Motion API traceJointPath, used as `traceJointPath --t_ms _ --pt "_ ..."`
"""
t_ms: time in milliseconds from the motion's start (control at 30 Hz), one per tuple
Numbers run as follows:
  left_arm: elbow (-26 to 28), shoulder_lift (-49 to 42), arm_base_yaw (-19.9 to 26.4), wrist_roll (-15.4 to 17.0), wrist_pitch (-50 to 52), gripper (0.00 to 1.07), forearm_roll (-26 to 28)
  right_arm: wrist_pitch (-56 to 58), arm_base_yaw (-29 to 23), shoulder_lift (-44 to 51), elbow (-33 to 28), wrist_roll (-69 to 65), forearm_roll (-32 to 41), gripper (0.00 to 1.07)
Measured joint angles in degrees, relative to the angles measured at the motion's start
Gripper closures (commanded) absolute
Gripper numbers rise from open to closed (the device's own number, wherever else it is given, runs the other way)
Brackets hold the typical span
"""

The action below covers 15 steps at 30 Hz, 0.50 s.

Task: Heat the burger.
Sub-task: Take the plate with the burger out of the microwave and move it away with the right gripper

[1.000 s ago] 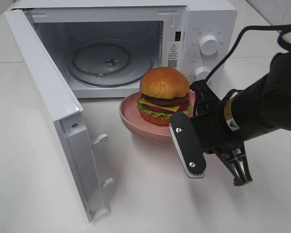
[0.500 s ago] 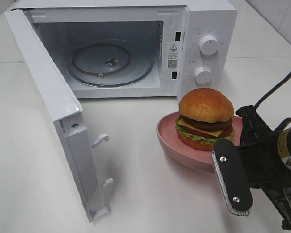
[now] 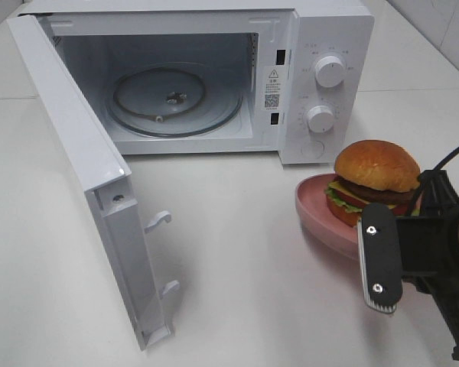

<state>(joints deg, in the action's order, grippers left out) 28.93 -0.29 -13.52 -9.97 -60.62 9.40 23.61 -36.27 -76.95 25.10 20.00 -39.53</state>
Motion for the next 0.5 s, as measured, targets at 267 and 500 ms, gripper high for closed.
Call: traceJointPath --t_ms 267,500 --pt "0.0 0.0 0.0 -0.06 0.0 1.06 0.0 -0.8 8.25 -3.95 0.0 -1.26 -0.86 1.07" --pt "0.0 0.0 0.0 -0.06 0.0 1.06 0.0 -6.99 16.56 -12.32 1.26 -1.38 -5.39 1.07"
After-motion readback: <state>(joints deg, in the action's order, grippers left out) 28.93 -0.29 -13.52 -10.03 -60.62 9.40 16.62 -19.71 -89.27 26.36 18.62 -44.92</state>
